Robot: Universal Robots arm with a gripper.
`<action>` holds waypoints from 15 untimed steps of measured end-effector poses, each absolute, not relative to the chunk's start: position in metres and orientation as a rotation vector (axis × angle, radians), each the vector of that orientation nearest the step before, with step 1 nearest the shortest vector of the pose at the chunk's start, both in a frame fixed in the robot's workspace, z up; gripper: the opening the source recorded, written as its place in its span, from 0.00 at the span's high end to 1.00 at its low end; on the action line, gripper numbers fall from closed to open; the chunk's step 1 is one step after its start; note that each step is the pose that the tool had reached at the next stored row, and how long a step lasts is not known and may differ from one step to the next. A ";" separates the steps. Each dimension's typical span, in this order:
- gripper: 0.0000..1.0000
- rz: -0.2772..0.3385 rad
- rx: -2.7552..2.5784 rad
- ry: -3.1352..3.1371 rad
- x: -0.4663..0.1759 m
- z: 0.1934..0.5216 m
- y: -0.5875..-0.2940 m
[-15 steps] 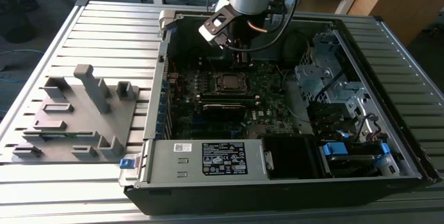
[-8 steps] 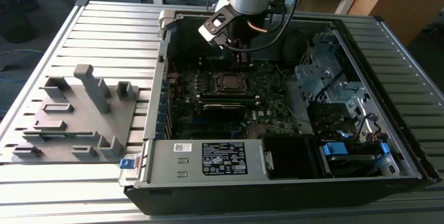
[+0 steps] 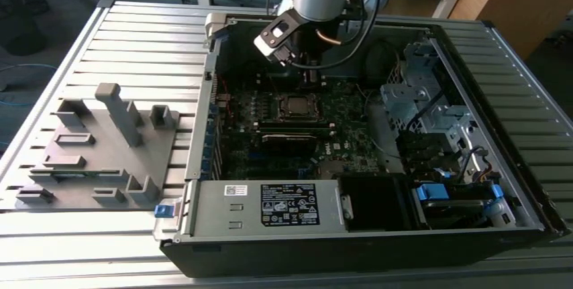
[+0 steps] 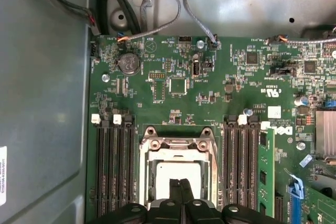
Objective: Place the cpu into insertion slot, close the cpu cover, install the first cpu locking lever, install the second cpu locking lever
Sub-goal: 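Close the cpu cover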
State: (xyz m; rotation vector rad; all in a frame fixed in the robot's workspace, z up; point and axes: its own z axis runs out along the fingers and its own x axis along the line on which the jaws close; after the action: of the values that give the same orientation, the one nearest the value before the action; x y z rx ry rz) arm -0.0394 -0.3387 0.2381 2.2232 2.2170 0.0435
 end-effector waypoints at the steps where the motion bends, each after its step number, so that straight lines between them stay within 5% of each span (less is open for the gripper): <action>1: 0.90 0.044 2.223 2.217 -0.041 0.237 -0.339; 15: 0.90 0.043 2.223 2.217 -0.045 0.227 -0.339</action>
State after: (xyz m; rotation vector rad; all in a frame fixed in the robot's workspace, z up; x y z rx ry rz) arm -0.0446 -0.3387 0.2275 2.2235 2.2165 0.0432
